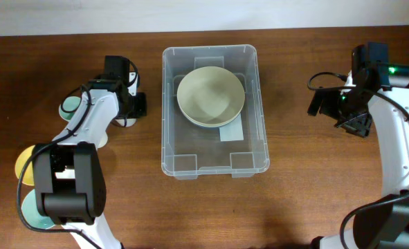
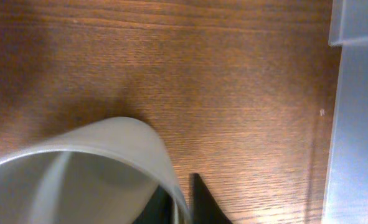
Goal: Pack container
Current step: 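Grasp the grey cup with the left gripper and lift it, then place the grey cup upright in the container's front right corner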
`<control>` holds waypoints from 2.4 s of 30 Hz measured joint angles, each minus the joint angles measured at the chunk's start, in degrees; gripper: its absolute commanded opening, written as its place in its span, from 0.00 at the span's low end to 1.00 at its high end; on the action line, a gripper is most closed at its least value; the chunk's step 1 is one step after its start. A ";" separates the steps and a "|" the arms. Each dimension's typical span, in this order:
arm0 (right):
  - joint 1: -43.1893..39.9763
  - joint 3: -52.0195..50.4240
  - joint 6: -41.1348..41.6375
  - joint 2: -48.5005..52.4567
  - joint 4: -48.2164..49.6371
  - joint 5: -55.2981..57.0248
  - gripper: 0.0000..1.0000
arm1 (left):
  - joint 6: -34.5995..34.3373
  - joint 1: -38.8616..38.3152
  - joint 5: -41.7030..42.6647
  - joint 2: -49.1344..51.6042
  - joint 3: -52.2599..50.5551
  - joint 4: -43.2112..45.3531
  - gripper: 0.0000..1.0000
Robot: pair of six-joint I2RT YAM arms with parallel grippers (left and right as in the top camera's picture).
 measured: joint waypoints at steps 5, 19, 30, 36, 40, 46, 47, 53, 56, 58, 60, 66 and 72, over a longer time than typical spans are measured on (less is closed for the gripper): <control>0.00 -0.02 -0.02 0.00 0.04 0.00 0.99 | 0.09 0.04 -0.70 -0.13 0.55 0.09 0.00; -0.02 -0.17 -1.25 0.00 0.07 0.09 0.99 | 0.07 -2.38 -1.38 -4.24 23.67 -20.98 0.01; -12.98 -0.26 -1.44 -0.02 -0.46 -0.17 0.99 | 0.09 -24.61 3.08 -14.38 32.52 -33.09 0.01; -18.05 -0.33 -1.46 -0.37 -2.12 -0.63 0.99 | -4.42 -35.32 3.58 -9.01 32.41 -33.79 0.01; -17.55 -0.33 -1.46 -0.46 -2.12 -0.85 0.99 | -14.49 -38.42 3.54 -3.48 32.41 -33.11 0.01; -17.29 -0.37 -1.53 -0.46 -2.14 -1.07 0.99 | -28.98 -40.50 4.92 4.33 32.41 -33.40 0.01; -17.29 -0.37 -1.53 -0.46 -2.12 -1.07 0.99 | -29.62 -40.59 5.20 4.96 32.41 -32.96 0.00; -17.29 -0.37 -1.51 -0.46 -2.12 -1.09 0.99 | -33.31 -40.61 9.68 10.95 32.41 -29.77 0.01; -17.29 -0.37 -1.49 -0.46 -2.12 -1.09 0.99 | -34.25 -40.85 10.99 14.43 32.37 -29.75 0.01; -17.29 -0.37 -1.53 -0.46 -2.12 -1.09 0.99 | -34.47 -40.98 11.45 15.65 32.33 -29.77 0.01; -17.29 -0.37 -1.51 -0.46 -2.12 -1.07 0.99 | -34.64 -40.98 11.80 16.09 32.33 -29.77 0.19; -17.29 -0.37 -1.53 -0.46 -2.10 -1.09 0.99 | -34.47 -41.03 12.33 16.09 32.33 -29.75 0.59; -17.29 -0.37 -1.51 -0.46 -2.01 -1.14 0.99 | -30.56 -41.03 13.11 16.33 38.23 -37.83 0.68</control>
